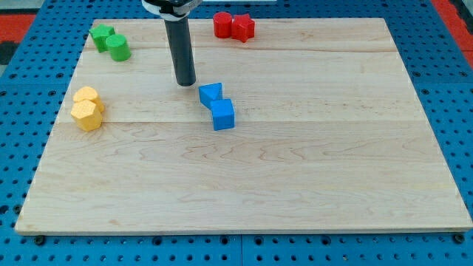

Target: Move your arm away from the blue blocks

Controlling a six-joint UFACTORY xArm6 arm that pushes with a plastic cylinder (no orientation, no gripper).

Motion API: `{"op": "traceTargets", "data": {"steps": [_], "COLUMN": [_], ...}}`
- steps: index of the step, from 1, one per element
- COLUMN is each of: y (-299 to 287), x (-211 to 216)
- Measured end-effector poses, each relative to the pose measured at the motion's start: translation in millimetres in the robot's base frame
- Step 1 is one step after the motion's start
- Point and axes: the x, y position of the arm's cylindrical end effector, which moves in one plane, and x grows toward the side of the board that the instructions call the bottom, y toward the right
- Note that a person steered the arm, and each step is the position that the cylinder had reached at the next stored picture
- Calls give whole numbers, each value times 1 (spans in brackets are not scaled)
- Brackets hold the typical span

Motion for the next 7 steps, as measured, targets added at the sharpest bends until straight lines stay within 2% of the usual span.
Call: {"op": "traceTargets", "data": {"steps": [7], "y": [-2], "x": [0]}}
